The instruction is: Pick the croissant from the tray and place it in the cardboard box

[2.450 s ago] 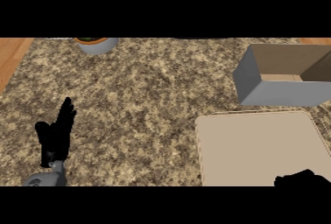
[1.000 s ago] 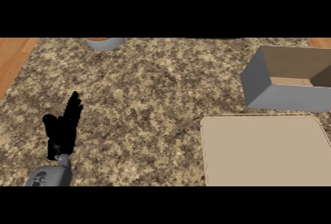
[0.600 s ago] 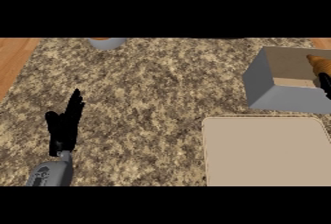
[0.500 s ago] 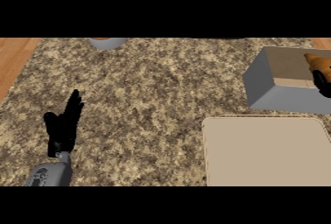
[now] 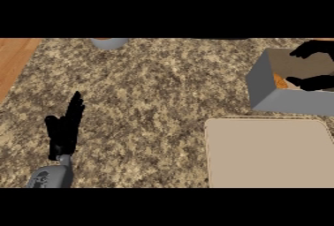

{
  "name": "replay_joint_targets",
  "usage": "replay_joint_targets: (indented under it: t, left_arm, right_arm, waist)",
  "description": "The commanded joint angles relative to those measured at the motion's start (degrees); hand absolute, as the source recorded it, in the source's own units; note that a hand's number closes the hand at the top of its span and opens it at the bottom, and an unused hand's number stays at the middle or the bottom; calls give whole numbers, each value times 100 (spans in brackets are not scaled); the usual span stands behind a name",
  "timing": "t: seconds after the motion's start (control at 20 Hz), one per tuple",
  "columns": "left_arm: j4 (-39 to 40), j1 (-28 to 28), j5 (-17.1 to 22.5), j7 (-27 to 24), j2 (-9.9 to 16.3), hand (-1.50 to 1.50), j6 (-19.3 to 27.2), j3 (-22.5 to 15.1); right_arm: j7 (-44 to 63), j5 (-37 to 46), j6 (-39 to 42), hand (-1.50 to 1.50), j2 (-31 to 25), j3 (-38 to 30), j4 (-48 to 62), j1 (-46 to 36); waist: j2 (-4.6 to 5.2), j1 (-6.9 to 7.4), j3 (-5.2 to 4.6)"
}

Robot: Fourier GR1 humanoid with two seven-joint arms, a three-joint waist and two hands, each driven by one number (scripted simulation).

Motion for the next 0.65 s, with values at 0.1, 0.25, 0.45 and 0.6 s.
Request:
replay_joint_targets:
  t: [0.1,0.25,0.45,0.6]
  left_arm:
    - [133,31,149,-135,52,0,-165,119]
    - [151,-6,-42,-131,-35,0,47,29]
    - [-90,232,85,-67,119,0,-134,106]
    - [-187,107,-77,-40,-174,0,178,-55]
  right_arm:
    - [-1118,-613,281,-150,233,-486,953,-265]
    - [-1206,-1220,1148,-150,132,-894,1279,-581]
    - [-1252,-1814,1853,-150,-211,-1467,1778,-557]
    - [-1507,-1896,2126,-150,-784,-1721,2406,-608]
  waist:
    - [10,-61,20]
    - [11,-56,23]
    - [-18,-85,23]
    - [19,-34,29]
